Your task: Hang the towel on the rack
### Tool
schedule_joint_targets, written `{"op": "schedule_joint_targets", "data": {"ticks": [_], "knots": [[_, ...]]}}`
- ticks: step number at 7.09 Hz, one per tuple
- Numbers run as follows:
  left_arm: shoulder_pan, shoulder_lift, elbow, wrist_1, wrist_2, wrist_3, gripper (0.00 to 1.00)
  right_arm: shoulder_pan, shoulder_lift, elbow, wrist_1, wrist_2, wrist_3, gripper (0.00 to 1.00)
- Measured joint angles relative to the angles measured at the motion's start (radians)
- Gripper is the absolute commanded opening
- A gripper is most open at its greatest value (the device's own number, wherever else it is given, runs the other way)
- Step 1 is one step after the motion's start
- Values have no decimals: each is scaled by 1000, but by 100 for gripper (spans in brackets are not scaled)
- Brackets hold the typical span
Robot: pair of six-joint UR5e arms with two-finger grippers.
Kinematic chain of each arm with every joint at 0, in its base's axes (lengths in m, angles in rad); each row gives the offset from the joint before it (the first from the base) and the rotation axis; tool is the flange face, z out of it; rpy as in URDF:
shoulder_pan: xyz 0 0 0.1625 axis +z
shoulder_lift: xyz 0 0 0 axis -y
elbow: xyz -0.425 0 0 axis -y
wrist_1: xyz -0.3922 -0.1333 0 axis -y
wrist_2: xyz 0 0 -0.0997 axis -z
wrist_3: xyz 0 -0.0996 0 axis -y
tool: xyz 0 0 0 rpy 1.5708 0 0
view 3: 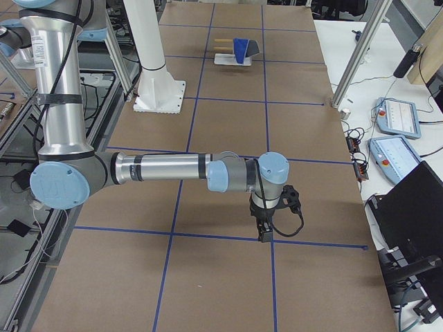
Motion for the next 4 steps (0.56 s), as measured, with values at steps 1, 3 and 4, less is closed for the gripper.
{"op": "schedule_joint_targets", "data": {"ticks": [1, 3, 4], "knots": [[0, 0, -2, 0, -1, 0, 99, 0, -1, 0, 1, 18, 0, 100], [0, 0, -6, 0, 0, 0, 99, -1, -1, 0, 2, 35, -1, 100], [0, 0, -7, 1, 2, 0, 99, -1, -1, 0, 2, 41, -1, 100]]}}
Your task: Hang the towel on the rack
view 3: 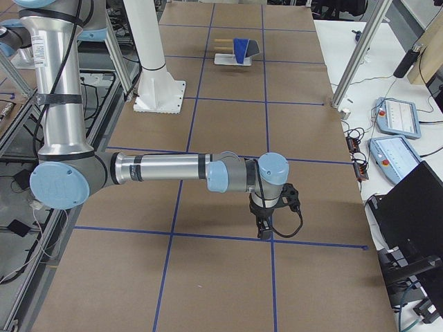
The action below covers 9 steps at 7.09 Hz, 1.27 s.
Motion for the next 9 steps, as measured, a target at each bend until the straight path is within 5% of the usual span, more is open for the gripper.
{"op": "schedule_joint_targets", "data": {"ticks": [9], "knots": [[0, 1, 3, 2, 8, -1, 99, -6, 1, 5, 3, 54, -2, 100]]}}
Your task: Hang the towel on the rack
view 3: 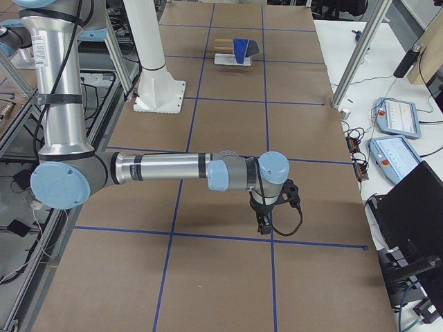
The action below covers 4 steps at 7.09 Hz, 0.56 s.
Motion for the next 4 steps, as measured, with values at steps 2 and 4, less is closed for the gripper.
{"op": "schedule_joint_targets", "data": {"ticks": [2, 4], "knots": [[0, -1, -1, 0, -4, -1, 99, -6, 0, 1, 0, 0, -1, 100], [0, 0, 0, 0, -6, -1, 99, -9, 0, 1, 0, 0, -2, 100]]}}
